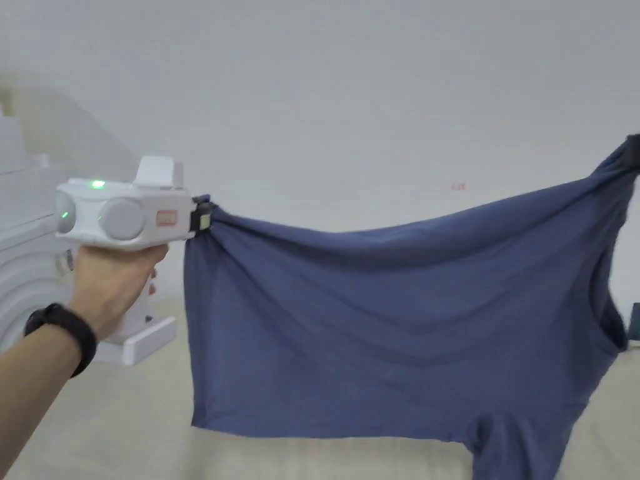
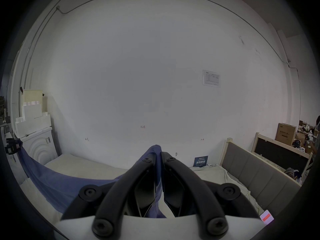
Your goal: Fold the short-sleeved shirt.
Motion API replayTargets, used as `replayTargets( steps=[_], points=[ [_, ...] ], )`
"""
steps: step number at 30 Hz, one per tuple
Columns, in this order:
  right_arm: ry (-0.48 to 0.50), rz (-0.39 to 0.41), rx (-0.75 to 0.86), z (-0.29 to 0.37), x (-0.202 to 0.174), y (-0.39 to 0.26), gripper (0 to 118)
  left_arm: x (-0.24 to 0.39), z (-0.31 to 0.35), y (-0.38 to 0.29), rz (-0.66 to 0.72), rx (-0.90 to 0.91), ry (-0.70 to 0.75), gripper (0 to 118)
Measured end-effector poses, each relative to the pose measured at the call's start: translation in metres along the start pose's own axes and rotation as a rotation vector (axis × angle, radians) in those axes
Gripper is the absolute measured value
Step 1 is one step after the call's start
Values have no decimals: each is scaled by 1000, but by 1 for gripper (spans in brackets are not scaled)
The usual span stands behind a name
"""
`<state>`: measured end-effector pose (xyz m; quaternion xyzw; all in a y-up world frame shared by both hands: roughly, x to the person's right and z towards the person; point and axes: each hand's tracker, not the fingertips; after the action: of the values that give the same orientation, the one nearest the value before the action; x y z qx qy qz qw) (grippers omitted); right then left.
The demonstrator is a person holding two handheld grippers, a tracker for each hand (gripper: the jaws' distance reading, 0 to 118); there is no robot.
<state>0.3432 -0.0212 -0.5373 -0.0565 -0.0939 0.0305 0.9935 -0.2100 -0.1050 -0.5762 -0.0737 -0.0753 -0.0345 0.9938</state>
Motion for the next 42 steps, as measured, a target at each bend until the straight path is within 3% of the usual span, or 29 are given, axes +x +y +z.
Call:
replayTargets(
  steps=[4, 8, 12, 14, 18, 21, 22, 26, 31, 35, 38, 42],
  points=[
    [28, -57, -22, -8, -2, -45, 4, 6, -16, -42, 37, -13, -31, 4],
    [57, -109, -129, -5, 2, -130, 4, 21, -23, -124, 77, -140, -51, 4],
    [59, -244, -281, 10, 9, -239, 4, 32, -24, -238, 222, -328, -54, 4],
    [65, -325, -319, 33, 14, -290, 4, 40, -10, -283, 220, -374, -83, 4],
    [78, -299, -466, 89, 27, -373, 4, 42, 41, -357, 272, -480, -76, 4],
    [56, -312, -527, 143, 45, -415, 4, 36, 96, -394, 324, -489, -79, 4],
    [24, -358, -520, 165, 52, -429, 4, 32, 114, -405, 351, -517, -102, 4],
    [14, -389, -604, 222, 81, -464, 4, 23, 177, -429, 376, -544, -101, 4],
    [-6, -405, -633, 298, 85, -484, 4, 28, 252, -440, 330, -565, -162, 4],
    [-15, -357, -697, 327, 90, -502, 4, 34, 284, -447, 274, -595, -172, 4],
    [-15, -372, -720, 338, 94, -514, 4, 33, 292, -445, 259, -605, -184, 4],
    [-7, -292, -729, 343, 86, -513, 4, 34, 293, -443, 223, -627, -193, 4]
  ],
)
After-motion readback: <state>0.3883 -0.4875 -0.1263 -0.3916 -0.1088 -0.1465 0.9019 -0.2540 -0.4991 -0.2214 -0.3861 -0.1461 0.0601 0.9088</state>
